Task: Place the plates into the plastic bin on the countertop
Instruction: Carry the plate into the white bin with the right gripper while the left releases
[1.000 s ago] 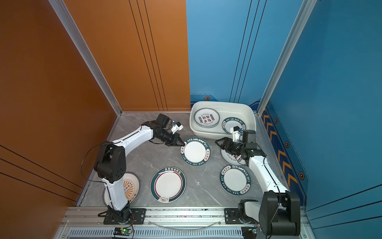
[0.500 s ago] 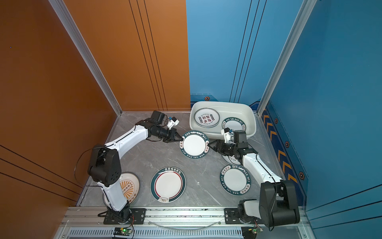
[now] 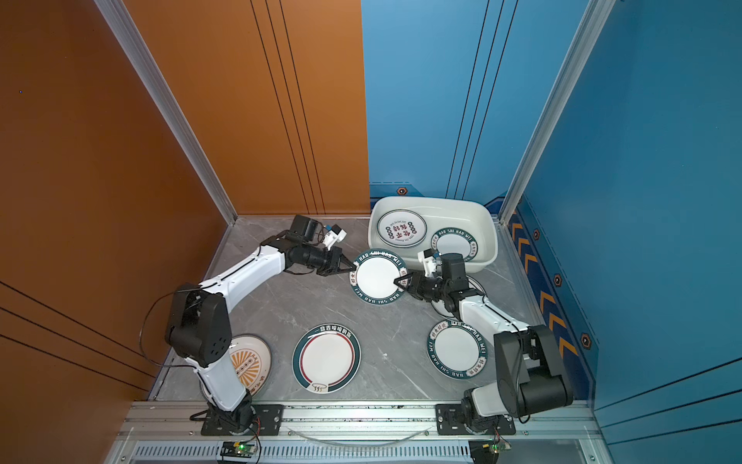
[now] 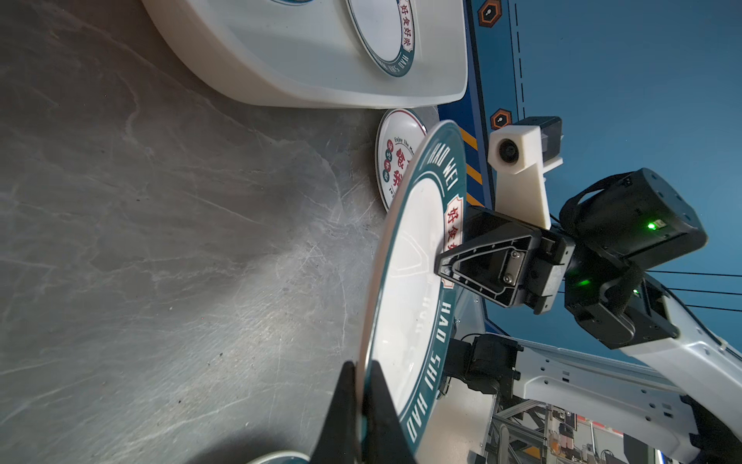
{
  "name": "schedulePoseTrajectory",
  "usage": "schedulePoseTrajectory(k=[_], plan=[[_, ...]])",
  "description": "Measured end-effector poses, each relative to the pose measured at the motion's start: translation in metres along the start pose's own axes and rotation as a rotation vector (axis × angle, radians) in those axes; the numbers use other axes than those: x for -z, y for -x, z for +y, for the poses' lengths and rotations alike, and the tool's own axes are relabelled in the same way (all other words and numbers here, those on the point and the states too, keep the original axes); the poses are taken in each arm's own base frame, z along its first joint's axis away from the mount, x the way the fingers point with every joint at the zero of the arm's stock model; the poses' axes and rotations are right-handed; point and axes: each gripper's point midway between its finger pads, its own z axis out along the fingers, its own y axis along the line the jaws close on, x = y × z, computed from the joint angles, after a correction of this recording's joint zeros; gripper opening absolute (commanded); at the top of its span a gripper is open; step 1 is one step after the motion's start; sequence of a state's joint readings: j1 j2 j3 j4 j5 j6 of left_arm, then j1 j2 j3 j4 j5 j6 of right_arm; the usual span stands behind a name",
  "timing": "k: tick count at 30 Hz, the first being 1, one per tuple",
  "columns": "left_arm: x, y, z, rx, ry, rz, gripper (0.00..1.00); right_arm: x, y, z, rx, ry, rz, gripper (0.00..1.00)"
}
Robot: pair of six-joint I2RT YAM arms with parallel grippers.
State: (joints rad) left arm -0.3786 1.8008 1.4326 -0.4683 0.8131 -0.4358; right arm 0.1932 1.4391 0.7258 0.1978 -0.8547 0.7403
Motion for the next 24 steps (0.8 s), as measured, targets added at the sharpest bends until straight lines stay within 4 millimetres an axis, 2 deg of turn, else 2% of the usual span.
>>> schedulePoseTrajectory(k=[6,8,13,18,21,24], plan=[[-0.002,-0.003,0.007,0.009,0.001,-0.004,0.0,0.0,0.003,0.007,-0.022,0.027,-0.009,0.1],[-0.002,-0.003,0.008,0.011,0.001,-0.004,0.03,0.0,0.004,0.009,-0.026,0.037,-0.01,0.07],[-0.002,-0.006,0.012,0.012,0.013,-0.01,0.17,0.0,0.005,0.012,-0.031,0.047,-0.005,0.01],[0.001,-0.008,0.011,0.01,0.018,-0.018,0.36,0.001,0.011,0.012,-0.032,0.014,-0.009,0.0],[0.008,-0.009,0.005,-0.01,0.019,-0.035,0.48,0.006,0.023,0.014,-0.024,-0.028,-0.022,0.0],[0.019,-0.01,-0.001,-0.032,0.022,-0.06,0.59,0.018,0.048,0.022,0.0,-0.071,-0.063,0.0]])
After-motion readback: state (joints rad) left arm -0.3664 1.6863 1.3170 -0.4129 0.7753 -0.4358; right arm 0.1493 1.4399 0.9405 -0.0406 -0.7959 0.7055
